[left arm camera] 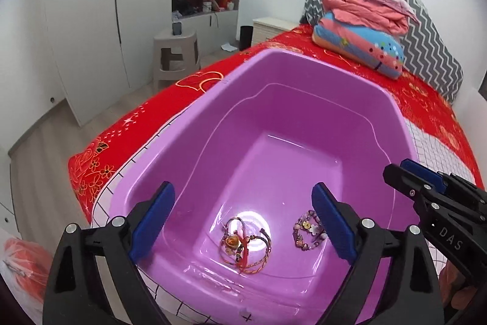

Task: Organize jewelry
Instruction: 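Open both grippers to drop the cord and bracelet into the basin, then move both open grippers back over the remaining jewelry on the bed, then grasp the black wristwatch with the right gripper while the left grasps the brown cord necklace, then lift and carry the watch and brown necklace over the purple basin, then open both grippers to drop the watch and necklace into the basin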

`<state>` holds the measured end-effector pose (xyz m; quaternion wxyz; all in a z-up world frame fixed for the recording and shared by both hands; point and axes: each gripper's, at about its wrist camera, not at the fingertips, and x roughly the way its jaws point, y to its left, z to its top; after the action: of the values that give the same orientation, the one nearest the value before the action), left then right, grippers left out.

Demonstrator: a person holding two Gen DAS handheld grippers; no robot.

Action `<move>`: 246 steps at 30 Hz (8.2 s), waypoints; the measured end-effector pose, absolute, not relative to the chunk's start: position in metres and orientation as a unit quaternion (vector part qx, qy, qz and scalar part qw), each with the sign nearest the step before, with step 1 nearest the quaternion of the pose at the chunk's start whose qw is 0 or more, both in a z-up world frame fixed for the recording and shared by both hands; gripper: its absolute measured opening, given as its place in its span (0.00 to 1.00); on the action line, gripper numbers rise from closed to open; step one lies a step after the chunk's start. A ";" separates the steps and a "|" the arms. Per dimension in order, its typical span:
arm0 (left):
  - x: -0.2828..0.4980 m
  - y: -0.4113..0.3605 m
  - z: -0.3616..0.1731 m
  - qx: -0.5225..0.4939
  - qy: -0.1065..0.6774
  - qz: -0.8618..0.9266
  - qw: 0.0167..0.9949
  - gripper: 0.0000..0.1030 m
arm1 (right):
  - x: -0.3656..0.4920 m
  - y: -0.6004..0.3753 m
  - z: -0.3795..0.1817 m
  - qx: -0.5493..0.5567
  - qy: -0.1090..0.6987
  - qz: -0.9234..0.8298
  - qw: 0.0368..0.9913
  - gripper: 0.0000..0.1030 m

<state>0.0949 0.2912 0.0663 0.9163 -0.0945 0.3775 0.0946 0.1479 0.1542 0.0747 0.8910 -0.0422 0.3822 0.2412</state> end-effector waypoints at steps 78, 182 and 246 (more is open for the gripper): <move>0.053 0.009 0.014 -0.004 0.434 -0.076 0.897 0.94 | 0.001 -0.198 -0.012 0.064 0.390 -0.021 0.919 0.65; 0.037 0.061 0.064 -0.043 0.364 -0.153 0.918 0.08 | 0.022 -0.120 0.038 0.042 0.344 0.053 0.936 0.62; 0.091 0.300 0.067 -0.099 0.400 0.111 0.904 0.84 | 0.148 0.162 0.082 -0.101 0.378 0.222 0.893 0.70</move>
<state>0.0913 0.3002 0.0666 0.9044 -0.0985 0.4000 0.1107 0.1478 0.1623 0.0818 0.8930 -0.1014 0.3783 0.2216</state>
